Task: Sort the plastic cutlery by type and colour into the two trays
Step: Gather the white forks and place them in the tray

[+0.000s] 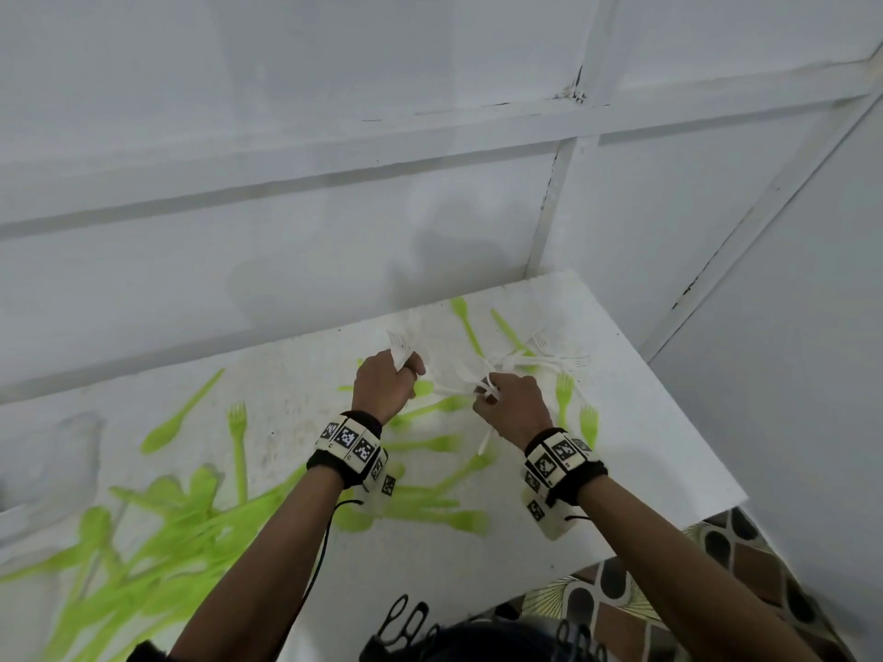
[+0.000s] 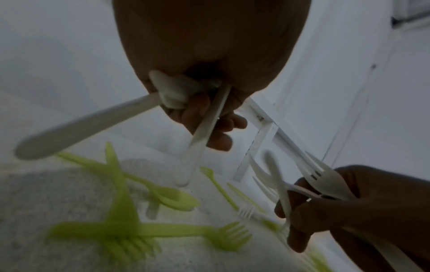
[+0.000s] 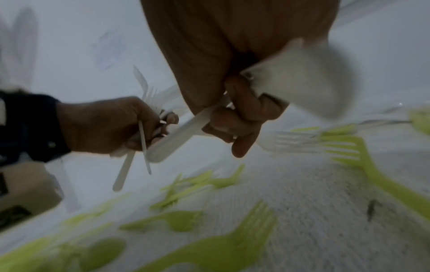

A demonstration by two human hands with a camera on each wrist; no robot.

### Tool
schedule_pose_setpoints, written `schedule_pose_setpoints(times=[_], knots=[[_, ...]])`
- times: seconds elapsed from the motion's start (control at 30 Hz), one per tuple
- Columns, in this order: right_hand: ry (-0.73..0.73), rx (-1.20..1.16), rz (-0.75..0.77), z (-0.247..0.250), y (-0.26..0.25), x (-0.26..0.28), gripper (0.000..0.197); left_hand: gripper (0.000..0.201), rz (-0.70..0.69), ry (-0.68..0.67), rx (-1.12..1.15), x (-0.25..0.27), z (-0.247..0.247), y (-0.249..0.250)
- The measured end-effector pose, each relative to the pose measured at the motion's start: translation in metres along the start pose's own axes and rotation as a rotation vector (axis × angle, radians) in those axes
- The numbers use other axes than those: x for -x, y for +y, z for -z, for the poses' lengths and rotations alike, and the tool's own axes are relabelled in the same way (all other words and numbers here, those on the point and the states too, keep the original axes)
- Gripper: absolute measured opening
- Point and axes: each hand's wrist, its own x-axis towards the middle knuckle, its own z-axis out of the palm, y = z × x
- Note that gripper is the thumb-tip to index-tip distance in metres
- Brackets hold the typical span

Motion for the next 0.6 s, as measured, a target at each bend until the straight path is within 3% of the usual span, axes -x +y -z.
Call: schedule_pose_setpoints(times=[0.17, 0.23, 0.33, 0.43, 0.5, 0.6], knots=[[0.064, -0.214, -0.122, -0.002, -0.002, 0.02, 0.042, 0.03, -0.018, -0.111, 0.04, 0.004, -0.004, -0.003], [0.06, -0.211, -0.125, -0.005, 0.001, 0.027, 0.036, 0.029, -0.025, -0.15, 0.007, 0.006, -0.005, -0.004], [0.071, -0.174, -0.086, -0.009, 0.011, 0.032, 0.012, 0.035, -0.028, -0.168, 0.008, 0.007, -0.01, -0.006], [0.126, -0.229, -0.065, -0.004, 0.015, 0.037, 0.034, 0.033, -0.026, -0.118, 0.014, 0.005, -0.018, -0.001], [0.144, -0.268, -0.042, 0.006, 0.016, 0.038, 0.048, 0.021, -0.049, -0.091, 0.003, 0.001, -0.027, 0.002], [0.159, -0.308, -0.07, 0.023, 0.025, 0.034, 0.038, 0.02, -0.061, -0.122, -0.031, -0.005, -0.043, 0.012]])
